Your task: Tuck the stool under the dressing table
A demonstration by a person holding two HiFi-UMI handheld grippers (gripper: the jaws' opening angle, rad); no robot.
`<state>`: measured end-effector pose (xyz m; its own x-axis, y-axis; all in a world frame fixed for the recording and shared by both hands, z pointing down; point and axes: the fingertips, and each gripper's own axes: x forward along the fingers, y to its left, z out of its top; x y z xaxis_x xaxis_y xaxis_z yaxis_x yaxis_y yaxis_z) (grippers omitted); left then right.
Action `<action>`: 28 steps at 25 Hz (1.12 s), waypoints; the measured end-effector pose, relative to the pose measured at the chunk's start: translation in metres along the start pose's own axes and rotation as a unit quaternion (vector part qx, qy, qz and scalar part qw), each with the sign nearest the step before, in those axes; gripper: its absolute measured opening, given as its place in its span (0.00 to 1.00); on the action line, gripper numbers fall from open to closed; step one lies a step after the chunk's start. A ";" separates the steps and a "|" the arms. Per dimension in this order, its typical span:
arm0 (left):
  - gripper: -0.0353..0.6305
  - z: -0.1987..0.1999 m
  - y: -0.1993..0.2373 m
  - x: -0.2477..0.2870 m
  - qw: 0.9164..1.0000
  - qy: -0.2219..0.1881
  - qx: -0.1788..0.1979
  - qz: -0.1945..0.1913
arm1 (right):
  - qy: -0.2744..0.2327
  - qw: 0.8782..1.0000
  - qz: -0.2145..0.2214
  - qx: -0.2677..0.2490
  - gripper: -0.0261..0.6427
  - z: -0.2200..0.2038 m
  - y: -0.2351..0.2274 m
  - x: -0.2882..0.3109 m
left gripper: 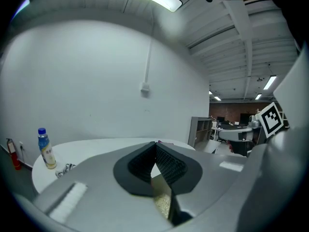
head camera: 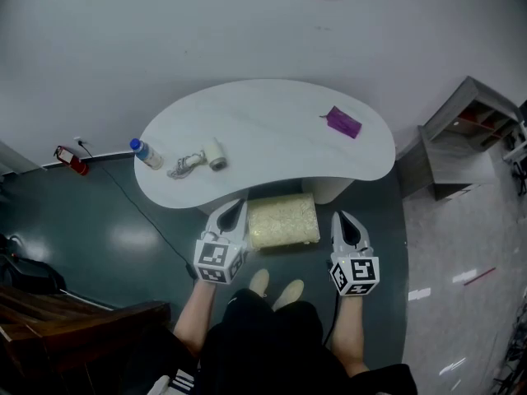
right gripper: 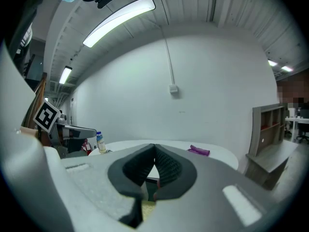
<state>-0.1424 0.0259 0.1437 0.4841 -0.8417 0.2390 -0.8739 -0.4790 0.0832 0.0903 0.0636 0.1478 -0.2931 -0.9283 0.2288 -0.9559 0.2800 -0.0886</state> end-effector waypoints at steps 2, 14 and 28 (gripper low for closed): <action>0.06 0.003 -0.001 -0.006 1.000 0.000 0.004 -0.003 | 0.001 1.000 -0.005 0.001 0.04 0.001 0.002 -0.008; 0.06 -0.018 0.004 -0.029 1.000 0.019 0.007 -0.019 | 0.005 1.000 -0.018 0.014 0.04 -0.014 0.015 -0.025; 0.06 -0.022 -0.003 -0.028 1.000 0.018 0.010 -0.023 | 0.014 1.000 -0.008 0.016 0.04 -0.022 0.022 -0.020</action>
<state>-0.1541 0.0559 0.1577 0.5217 -0.8090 0.2709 -0.8493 -0.5226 0.0751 0.0748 0.0939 0.1623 -0.2790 -0.9251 0.2577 -0.9594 0.2568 -0.1166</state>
